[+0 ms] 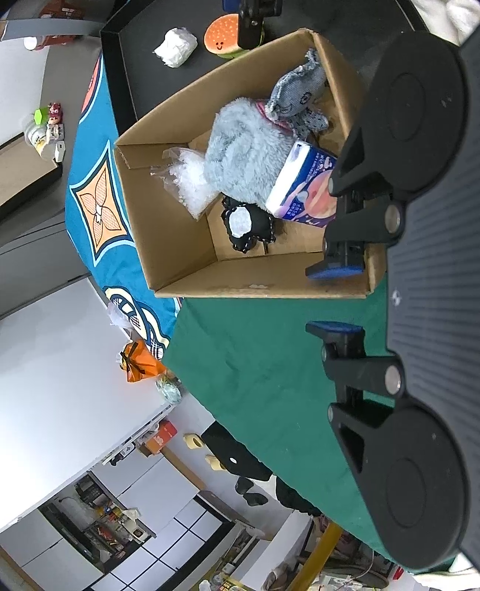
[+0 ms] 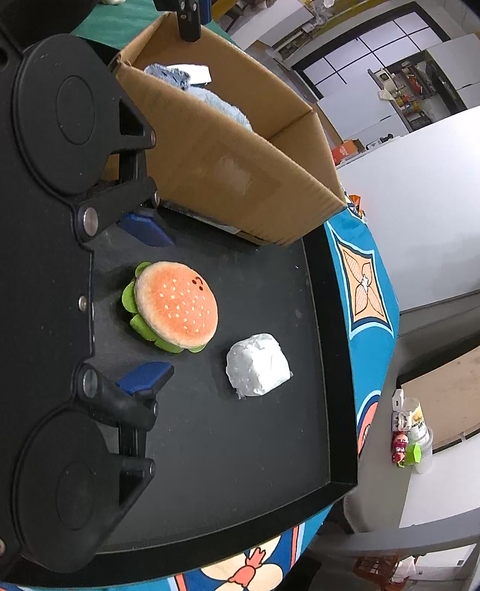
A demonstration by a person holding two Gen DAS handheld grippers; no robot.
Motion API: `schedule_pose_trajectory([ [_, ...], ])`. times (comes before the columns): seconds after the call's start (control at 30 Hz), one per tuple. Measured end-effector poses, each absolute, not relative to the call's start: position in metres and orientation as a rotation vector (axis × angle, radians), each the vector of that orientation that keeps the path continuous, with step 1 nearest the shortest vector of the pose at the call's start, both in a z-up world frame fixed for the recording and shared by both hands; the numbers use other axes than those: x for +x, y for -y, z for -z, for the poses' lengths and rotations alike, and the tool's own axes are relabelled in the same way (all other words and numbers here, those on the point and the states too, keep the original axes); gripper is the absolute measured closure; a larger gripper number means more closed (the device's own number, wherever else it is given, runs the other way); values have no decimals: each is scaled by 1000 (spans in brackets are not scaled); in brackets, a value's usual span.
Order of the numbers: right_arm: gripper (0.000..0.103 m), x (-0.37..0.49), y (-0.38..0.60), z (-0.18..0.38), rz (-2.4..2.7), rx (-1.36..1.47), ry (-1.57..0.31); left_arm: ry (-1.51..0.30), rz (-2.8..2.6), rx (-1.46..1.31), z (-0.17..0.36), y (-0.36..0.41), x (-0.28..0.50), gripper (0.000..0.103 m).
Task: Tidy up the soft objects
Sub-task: 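Move the right gripper to the burger plush and grasp it, then carry the burger plush into the box and open the right gripper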
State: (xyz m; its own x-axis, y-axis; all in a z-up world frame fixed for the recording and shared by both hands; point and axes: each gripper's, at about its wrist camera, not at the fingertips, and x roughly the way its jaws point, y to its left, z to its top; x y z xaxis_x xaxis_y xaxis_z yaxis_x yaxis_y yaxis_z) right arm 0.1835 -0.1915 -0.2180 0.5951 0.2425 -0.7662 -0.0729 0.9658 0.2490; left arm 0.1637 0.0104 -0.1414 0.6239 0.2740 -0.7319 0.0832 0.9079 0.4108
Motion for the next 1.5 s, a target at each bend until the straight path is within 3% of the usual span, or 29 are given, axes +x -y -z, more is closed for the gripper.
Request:
schedule_pose_trajectory([
  [0.07, 39, 184, 191, 220, -189, 193, -920, -898, -118, 438, 141, -10, 164, 74],
  [0.1, 60, 184, 190, 221, -192, 185, -929, -897, -118, 440, 141, -10, 164, 72],
  [0.13, 65, 184, 189, 222, -186, 169, -950, -896, -120, 444, 142, -9, 164, 65],
  [0.27, 68, 174, 189, 218, -175, 141, -950, -877, -122, 465, 140, -5, 161, 47],
  [0.67, 68, 162, 191, 200, -161, 130, -934, -868, -116, 434, 136, -9, 159, 33],
  [1.5, 68, 169, 166, 139, -204, 86, -848, -878, -79, 326, 132, -24, 160, 35],
])
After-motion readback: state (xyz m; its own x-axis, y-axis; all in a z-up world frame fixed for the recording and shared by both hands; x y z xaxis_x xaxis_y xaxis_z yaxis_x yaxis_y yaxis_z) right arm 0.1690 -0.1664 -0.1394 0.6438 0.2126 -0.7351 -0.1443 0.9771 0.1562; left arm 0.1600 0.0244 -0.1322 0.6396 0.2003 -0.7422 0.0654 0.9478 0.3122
